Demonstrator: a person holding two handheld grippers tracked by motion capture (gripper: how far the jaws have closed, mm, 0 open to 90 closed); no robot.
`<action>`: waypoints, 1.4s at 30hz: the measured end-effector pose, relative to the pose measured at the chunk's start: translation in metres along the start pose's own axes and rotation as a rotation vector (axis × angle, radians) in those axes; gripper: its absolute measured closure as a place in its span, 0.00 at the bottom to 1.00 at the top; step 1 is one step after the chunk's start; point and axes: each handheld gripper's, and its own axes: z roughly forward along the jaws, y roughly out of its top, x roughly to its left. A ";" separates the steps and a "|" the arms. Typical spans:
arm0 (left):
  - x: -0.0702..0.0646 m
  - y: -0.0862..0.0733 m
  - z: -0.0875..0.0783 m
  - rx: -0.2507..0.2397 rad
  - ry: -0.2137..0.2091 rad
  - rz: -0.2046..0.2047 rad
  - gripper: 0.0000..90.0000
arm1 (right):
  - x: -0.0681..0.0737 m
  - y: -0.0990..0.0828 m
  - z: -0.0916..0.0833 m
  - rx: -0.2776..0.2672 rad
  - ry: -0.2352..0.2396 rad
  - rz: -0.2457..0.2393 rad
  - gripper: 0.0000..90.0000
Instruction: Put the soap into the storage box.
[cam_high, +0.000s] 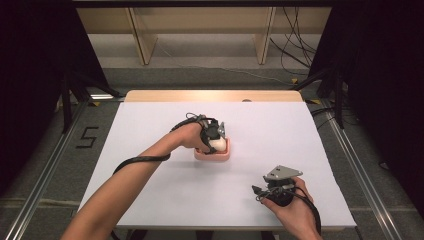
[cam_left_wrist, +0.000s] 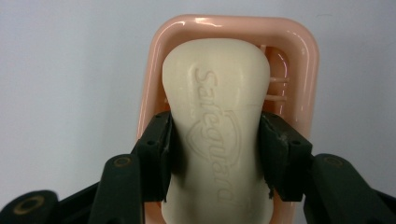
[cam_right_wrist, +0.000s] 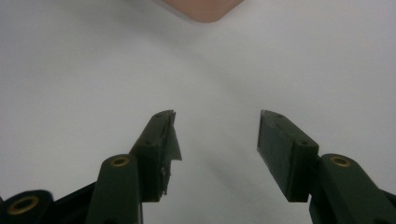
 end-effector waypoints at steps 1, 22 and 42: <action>0.000 0.000 0.000 0.003 0.000 -0.001 0.54 | -0.001 0.000 0.001 -0.008 -0.005 -0.024 0.52; -0.002 -0.005 -0.019 -0.003 0.030 -0.021 0.41 | -0.001 -0.001 0.002 -0.014 -0.007 -0.026 0.52; -0.043 -0.047 -0.065 -0.184 0.086 -0.158 0.33 | 0.001 -0.001 0.002 0.000 -0.008 0.007 0.52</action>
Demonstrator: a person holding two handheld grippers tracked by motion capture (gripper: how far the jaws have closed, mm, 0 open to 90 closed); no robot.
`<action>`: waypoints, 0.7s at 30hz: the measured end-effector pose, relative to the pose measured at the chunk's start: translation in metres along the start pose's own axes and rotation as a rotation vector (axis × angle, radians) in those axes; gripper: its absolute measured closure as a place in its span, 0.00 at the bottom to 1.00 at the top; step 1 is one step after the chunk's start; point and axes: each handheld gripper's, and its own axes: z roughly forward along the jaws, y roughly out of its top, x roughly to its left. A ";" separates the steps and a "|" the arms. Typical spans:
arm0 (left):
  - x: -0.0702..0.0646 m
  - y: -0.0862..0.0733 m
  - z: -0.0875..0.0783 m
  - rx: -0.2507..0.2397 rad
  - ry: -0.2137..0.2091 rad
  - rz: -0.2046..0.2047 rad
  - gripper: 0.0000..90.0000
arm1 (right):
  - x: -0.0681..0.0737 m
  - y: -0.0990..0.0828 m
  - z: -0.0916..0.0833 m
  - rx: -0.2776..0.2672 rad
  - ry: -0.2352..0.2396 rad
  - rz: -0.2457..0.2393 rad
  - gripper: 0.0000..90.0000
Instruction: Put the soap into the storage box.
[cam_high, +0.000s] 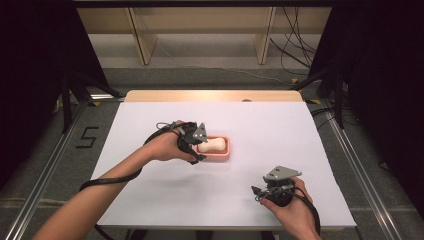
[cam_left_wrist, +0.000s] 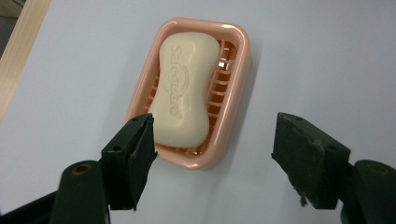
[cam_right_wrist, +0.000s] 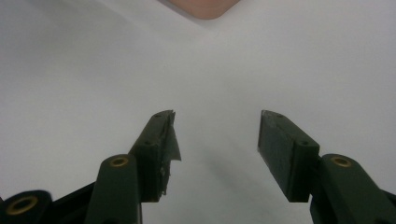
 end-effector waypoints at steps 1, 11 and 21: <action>0.000 0.000 0.000 0.000 0.000 0.000 0.33 | 0.000 0.000 0.000 0.000 0.000 0.000 0.52; -0.025 -0.031 -0.026 -0.069 0.048 -0.130 0.32 | 0.000 0.000 0.000 -0.003 -0.009 -0.010 0.52; -0.059 -0.086 -0.051 -0.098 0.121 -0.201 0.33 | 0.002 0.000 -0.001 0.005 -0.006 0.007 0.52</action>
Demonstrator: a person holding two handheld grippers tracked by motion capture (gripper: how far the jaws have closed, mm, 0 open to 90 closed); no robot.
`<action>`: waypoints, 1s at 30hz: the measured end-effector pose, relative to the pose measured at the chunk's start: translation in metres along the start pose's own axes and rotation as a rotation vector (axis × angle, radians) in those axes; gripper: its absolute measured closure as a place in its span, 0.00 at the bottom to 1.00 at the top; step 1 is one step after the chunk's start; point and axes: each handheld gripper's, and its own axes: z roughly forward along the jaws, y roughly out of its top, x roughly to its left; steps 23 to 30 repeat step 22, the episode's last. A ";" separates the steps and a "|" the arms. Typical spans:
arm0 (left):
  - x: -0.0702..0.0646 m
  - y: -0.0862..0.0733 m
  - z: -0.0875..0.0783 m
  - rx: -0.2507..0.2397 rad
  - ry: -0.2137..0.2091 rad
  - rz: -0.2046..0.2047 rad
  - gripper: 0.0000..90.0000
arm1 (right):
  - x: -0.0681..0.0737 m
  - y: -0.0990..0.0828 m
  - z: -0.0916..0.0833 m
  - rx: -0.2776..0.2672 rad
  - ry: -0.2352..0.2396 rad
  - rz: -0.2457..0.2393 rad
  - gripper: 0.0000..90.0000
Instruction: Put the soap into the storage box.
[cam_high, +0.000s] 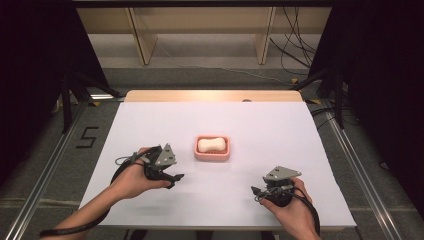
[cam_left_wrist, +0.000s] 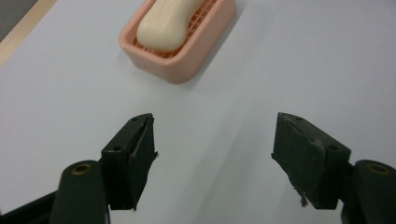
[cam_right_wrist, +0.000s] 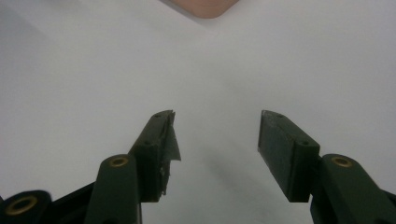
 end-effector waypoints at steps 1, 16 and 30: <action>-0.001 -0.006 -0.002 0.008 0.000 -0.008 0.34 | 0.000 0.000 0.000 0.001 0.002 -0.002 0.52; -0.032 -0.084 -0.022 -0.029 0.023 -0.172 0.35 | 0.002 0.001 0.003 0.000 0.002 -0.024 0.51; -0.043 -0.089 -0.034 -0.063 0.013 -0.235 0.34 | 0.002 0.000 0.003 0.005 0.022 -0.020 0.51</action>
